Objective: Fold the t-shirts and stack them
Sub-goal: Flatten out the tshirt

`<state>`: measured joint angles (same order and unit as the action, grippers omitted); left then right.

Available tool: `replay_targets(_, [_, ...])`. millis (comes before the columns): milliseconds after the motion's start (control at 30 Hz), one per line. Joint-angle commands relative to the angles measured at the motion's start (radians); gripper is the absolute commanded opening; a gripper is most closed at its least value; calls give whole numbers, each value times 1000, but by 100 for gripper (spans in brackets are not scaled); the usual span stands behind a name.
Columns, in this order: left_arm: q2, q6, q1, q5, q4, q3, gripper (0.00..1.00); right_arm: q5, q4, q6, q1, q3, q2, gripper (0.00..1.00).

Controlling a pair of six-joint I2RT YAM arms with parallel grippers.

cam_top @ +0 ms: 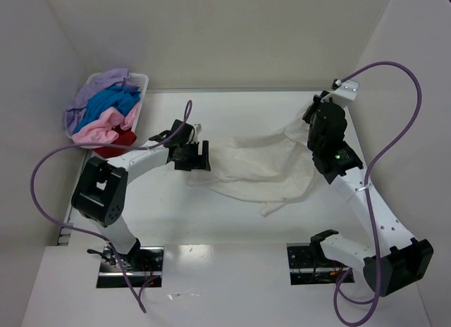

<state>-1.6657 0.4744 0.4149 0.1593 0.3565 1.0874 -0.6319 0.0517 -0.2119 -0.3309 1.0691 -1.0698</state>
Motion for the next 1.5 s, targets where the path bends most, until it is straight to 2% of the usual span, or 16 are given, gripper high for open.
replay_targets(0, [-57, -8, -2, 11, -40, 32, 89, -28, -84, -1, 7, -12, 14, 0])
replay_targets(167, [-115, -17, -2, 2, -68, 69, 86, -28, -84, -1, 7, -21, 14, 0])
replay_targets(300, [-153, -26, -11, 2, -68, 80, 75, -28, -84, -1, 7, -21, 14, 0])
replay_targets(333, [-154, -26, -11, 11, -79, 80, 63, -28, -84, -1, 7, -21, 14, 0])
replay_targets(433, [-154, -26, -11, 11, -79, 80, 45, -28, -84, -1, 7, -21, 14, 0])
replay_targets(467, [-140, -26, -11, 11, -79, 80, 32, -28, -84, -1, 7, -21, 14, 0])
replay_targets(633, [-54, -26, -21, -24, -27, 127, 3, -37, -75, -1, 7, -21, 14, 0])
replay_targets(767, [110, -26, -44, -89, 27, 203, 0, -37, -64, -1, 7, 12, 36, 0])
replay_targets(933, [300, -26, -122, -101, 70, 314, 0, -60, -35, -1, 7, 34, 70, 0])
replay_targets(1200, [448, -62, -172, -52, 142, 423, 0, -78, -6, -21, 7, 63, 110, 0])
replay_targets(1333, [484, -62, -172, 38, 194, 401, 0, -69, 13, -21, 7, 63, 119, 0])
replay_targets(1467, [595, 12, -172, 134, 216, 223, 2, -69, 22, -30, 7, 63, 137, 0])
